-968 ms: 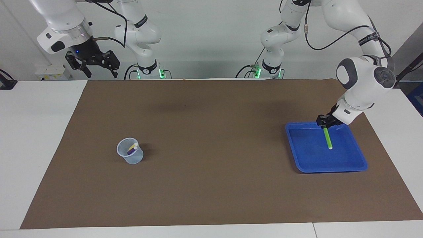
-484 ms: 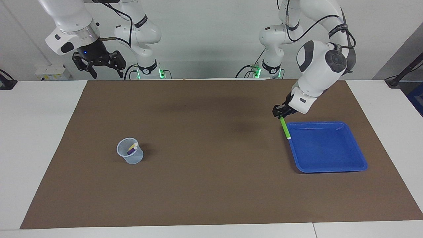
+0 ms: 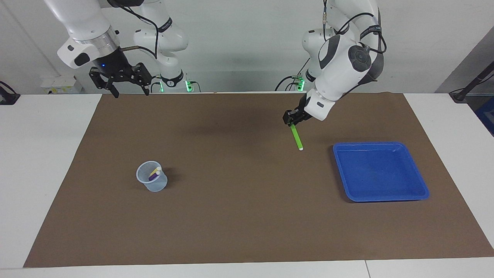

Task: Transfer and insert pens with both arms
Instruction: 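Lift the green pen with the left gripper while the right gripper approaches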

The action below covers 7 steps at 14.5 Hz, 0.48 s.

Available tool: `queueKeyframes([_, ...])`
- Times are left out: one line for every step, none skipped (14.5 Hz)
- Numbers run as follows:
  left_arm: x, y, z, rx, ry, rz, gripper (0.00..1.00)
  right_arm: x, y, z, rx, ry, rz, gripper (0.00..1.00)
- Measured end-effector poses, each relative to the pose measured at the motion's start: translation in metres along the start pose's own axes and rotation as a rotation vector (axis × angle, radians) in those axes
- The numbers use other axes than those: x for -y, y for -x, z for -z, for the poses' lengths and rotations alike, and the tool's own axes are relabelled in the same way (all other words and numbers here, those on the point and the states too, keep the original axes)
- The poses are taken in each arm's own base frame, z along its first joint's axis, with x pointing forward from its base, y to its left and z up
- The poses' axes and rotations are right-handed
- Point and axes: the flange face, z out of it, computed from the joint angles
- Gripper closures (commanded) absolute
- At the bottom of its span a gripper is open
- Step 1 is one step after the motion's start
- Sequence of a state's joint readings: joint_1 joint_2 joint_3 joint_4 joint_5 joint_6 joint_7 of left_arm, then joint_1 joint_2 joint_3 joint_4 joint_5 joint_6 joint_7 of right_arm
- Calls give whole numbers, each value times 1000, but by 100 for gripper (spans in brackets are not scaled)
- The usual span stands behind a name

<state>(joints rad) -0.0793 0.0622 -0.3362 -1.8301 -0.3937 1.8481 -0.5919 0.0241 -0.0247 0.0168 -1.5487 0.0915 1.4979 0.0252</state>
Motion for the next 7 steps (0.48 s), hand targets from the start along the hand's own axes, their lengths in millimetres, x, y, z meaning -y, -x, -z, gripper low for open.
queueKeyframes([-5, 4, 1, 10, 26, 9, 100, 1, -7, -5, -7, -15, 0, 0])
queueKeyframes([-11, 8, 1, 18, 51, 18, 100, 3, -14, -12, -16, -46, -2, 0])
queueKeyframes([-18, 13, 0, 26, 80, 25, 100, 5, -22, -19, -24, -75, -4, 0])
queueKeyframes([-27, 18, -2, 36, 121, 33, 100, 7, -33, -28, -30, -94, -7, 0])
queueKeyframes([-36, 24, -3, 42, 160, 37, 100, 10, -45, -41, -32, -111, -7, 0])
queueKeyframes([-46, 31, -6, 41, 186, 43, 100, 17, -57, -54, -31, -141, -7, 0])
queueKeyframes([-59, 40, -9, 32, 206, 54, 100, 27, -70, -67, -23, -182, -15, 0])
